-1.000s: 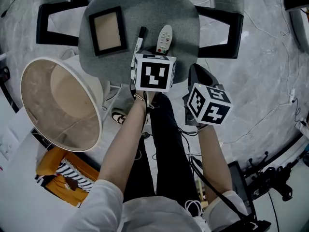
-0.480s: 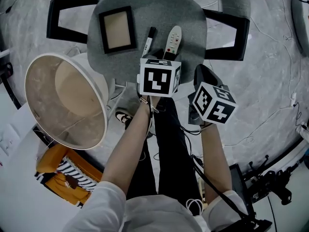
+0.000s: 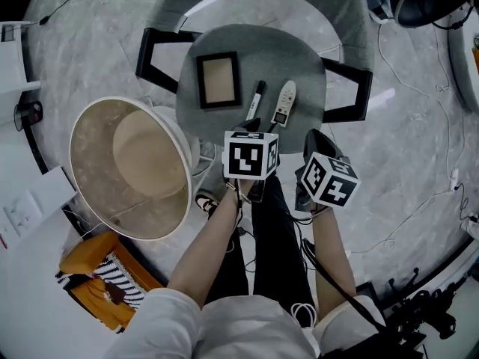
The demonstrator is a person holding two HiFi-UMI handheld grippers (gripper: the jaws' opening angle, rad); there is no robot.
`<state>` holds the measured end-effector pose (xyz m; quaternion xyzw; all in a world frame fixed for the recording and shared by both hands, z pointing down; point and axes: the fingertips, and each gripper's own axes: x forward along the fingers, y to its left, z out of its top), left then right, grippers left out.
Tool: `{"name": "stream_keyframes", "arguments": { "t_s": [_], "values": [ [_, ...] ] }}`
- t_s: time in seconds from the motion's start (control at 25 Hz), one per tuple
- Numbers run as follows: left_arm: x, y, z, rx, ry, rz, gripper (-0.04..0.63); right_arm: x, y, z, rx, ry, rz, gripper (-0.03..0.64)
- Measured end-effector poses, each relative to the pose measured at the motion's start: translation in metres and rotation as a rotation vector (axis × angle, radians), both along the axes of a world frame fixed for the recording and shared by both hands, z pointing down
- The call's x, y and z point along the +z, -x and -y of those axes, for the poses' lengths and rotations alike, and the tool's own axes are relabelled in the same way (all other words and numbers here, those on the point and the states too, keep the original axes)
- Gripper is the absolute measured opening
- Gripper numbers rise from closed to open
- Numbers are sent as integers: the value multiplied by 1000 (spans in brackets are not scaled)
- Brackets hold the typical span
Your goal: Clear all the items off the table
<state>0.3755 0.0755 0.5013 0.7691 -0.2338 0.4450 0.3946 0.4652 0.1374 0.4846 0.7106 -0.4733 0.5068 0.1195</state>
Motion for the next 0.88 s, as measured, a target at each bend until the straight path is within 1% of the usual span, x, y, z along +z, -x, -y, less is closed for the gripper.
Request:
{"name": "stream_keyframes", "arguments": {
  "t_s": [0.16,0.24,0.28,0.44,0.52,0.68,0.88],
  "values": [
    [-36,21,6,-34,-40,-8,90,-35,10,16,-32,-31,-8,23],
    [-57,41,9,-66,-60,-18,30,-56,20,26,-62,-51,-8,23],
    [-70,53,10,-87,-71,-29,14,-67,28,31,-83,-56,-8,23],
    [-134,118,10,-179,-132,-85,8,-112,77,43,-191,-63,-7,23],
    [-166,160,11,-238,-178,-90,8,-135,111,53,-268,-75,-9,23],
    [-216,259,7,-378,-242,-84,8,-183,204,75,-452,-119,-4,23],
    [-267,362,16,-646,-345,-91,8,-236,320,112,-716,-208,-2,23]
  ]
}}
